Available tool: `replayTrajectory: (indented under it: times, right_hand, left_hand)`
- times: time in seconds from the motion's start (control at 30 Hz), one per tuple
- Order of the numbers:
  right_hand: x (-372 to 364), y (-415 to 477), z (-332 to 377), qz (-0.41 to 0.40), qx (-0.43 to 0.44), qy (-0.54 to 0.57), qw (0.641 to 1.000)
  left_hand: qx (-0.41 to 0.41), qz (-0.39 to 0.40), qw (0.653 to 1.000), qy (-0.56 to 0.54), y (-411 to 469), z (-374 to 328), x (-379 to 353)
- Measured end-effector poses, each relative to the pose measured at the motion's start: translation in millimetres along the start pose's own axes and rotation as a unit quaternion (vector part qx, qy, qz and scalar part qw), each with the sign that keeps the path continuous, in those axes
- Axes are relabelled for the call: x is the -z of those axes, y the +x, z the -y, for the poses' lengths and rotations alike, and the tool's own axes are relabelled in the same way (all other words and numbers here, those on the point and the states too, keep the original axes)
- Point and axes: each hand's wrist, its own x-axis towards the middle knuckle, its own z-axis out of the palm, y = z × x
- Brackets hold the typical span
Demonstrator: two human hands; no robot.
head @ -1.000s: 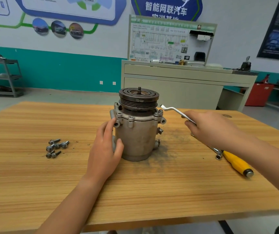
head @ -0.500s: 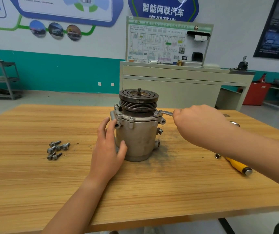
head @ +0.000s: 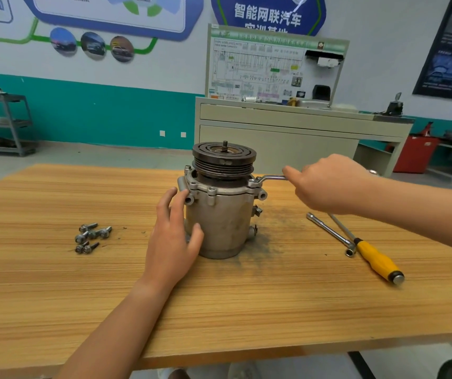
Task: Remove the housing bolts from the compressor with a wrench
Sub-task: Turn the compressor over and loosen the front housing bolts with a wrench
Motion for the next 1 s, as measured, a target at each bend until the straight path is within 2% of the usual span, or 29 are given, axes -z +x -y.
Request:
replayTrajectory:
  times: [0.13,0.2,0.27,0.37,0.47,0.53,0.6,0.63,0.67,0.8,0.9,1.0]
  right_hand:
    - [-25,16,-12,-0.083,0.016,0.024,0.996]
    - [-39,26,-7,-0.187,-0.001,0.059,0.981]
    - [-47,42,6,-0.291,-0.042,0.112,0.949]
    - [-52,62,29,-0.312,-0.070,0.191,0.928]
    - [-50,69,35,-0.291,-0.096,0.286,0.908]
    - [-46,64,31,-0.276,-0.180,0.388,0.861]
    - [-38,49,27,-0.295,-0.268,0.517,0.757]
    - [-34,39,26,-0.308,-0.284,0.559,0.716]
    - [-30,27,25,-0.308,-0.280,0.564,0.714]
    - [-19,-16,34,-0.187,-0.180,0.479,0.838]
    - [-13,-31,41,-0.094,-0.158,0.418,0.889]
    - [-4,-35,43,-0.051,-0.177,0.350,0.919]
  left_hand:
    - [0.002,-0.003,1.000,-0.004,0,0,-1]
    - [-0.006,-0.005,1.000,-0.007,0,1,-3]
    - [-0.013,-0.005,1.000,-0.007,-1,3,-5]
    - [-0.014,-0.008,1.000,-0.013,1,6,-6]
    - [-0.008,-0.012,1.000,-0.023,1,6,-6]
    - [-0.002,-0.016,0.999,-0.031,1,6,-5]
    - [-0.002,-0.019,0.999,-0.036,1,4,-5]
    - [-0.001,-0.021,0.999,-0.038,1,3,-4]
    - [0.001,-0.021,0.999,-0.040,1,3,-4]
    - [0.004,-0.025,0.999,-0.039,0,0,-3]
    - [0.006,-0.023,0.999,-0.039,-1,0,-1]
    - [0.019,-0.016,0.999,-0.038,-2,0,0]
